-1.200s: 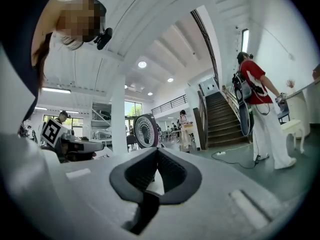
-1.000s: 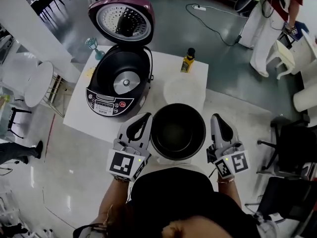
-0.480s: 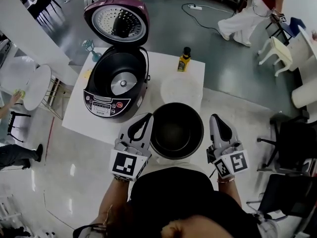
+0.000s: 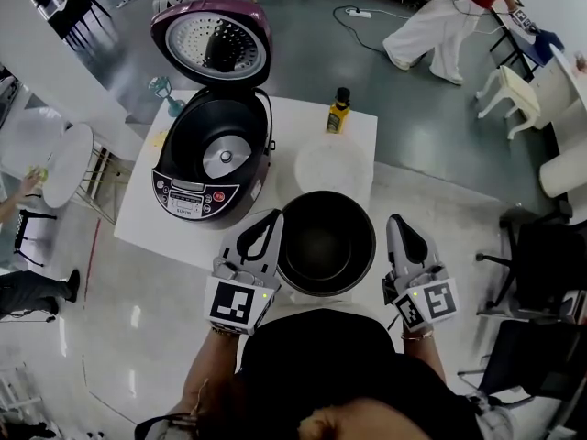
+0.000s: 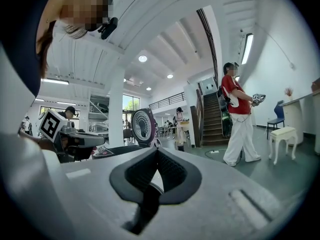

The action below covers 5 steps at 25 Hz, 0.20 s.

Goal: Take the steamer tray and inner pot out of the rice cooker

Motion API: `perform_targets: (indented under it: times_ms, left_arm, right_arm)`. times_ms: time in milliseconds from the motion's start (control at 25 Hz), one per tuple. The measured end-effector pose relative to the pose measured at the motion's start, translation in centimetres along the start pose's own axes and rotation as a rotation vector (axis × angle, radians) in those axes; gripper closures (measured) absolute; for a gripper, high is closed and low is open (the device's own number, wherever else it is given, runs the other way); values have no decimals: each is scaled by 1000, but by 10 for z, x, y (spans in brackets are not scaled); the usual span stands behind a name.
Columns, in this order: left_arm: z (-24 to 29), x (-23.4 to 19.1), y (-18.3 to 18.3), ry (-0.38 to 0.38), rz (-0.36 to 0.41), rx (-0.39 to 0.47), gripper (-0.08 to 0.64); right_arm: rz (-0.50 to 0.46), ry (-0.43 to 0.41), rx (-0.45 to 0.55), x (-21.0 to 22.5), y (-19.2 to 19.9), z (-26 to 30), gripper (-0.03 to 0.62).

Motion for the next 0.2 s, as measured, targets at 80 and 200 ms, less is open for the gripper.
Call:
perform_targets:
  times_ms: [80,200]
  left_arm:
    - [0,-1,0,-7,4,-3,557]
    - [0,-2,-3,-19,4,23,557]
  right_arm:
    - [-5,1,-3,1,1,0,588]
    - [-3,2,-4,1,2,-1,588]
Point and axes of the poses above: the fingertips, and each gripper's own axes: z forward along the fingers, x to its right, y out of its underside, the point moved 3 cm from there along -z, backward along the fingers, and after that the axes turned 3 degrees about -x, right-handed, at the moved point
